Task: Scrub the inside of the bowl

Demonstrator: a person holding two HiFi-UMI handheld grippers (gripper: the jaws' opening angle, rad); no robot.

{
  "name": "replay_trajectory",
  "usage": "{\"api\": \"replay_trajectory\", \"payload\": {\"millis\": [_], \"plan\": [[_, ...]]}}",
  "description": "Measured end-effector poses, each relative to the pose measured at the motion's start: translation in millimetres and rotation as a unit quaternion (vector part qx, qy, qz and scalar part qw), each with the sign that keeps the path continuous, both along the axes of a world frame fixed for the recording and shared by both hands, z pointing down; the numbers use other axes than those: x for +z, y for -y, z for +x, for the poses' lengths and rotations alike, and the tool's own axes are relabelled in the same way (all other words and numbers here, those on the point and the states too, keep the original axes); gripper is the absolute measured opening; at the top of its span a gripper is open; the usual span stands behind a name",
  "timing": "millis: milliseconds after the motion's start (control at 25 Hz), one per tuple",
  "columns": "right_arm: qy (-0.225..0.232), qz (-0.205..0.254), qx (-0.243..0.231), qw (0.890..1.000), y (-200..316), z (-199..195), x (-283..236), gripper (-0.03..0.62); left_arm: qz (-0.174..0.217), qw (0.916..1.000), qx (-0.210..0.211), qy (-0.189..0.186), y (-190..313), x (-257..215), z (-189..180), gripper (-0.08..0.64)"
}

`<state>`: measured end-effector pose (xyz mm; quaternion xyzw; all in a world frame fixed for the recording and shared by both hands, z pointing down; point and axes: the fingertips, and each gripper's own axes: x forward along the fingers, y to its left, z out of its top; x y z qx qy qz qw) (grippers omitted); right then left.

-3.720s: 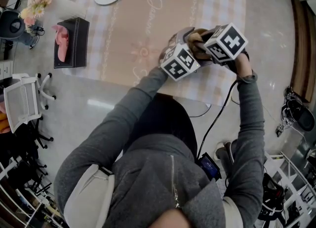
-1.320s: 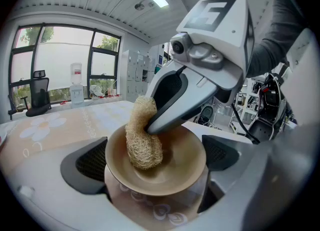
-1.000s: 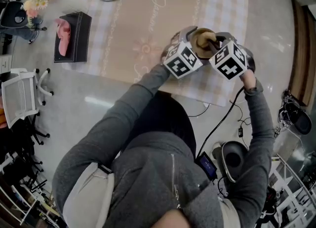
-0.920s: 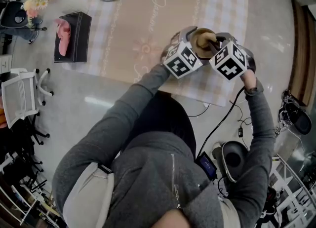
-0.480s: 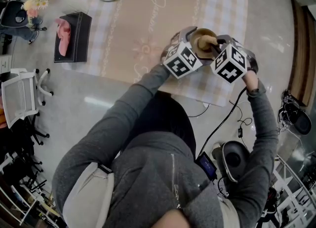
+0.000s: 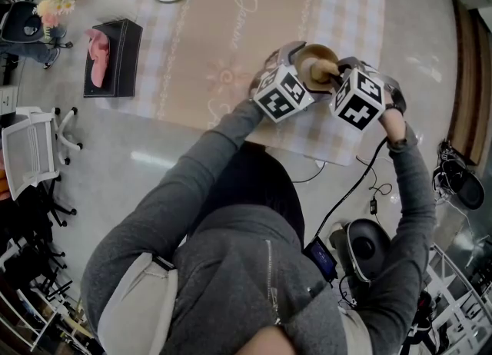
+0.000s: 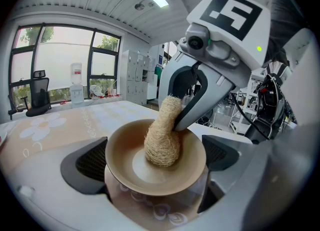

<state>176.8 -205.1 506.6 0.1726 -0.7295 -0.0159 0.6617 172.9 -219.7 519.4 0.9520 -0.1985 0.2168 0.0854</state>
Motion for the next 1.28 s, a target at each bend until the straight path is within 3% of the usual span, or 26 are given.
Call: {"api": "replay_trajectory", "payload": {"millis": [320,520,680,1280], "plan": [[-0.009,-0.067,0.007,0.998,-4,1,0,0.044,-0.001,1.0,0.0,0.0,0,0,0,0.584],[0.036,-0.142,0.041,0.988,-9,-1,2,0.044,0.001,1.0,0.001,-0.001,0,-1,0,0.584],[0.072,-0.179,0.035,0.981,-12,-12,0,0.044,0.0,1.0,0.001,0.0,-1,-1,0,0.584],[0.056,-0.229,0.016,0.972,-22,-24,5,0.044,0.0,1.0,0.001,-0.001,-1,0,0,0.586]]}}
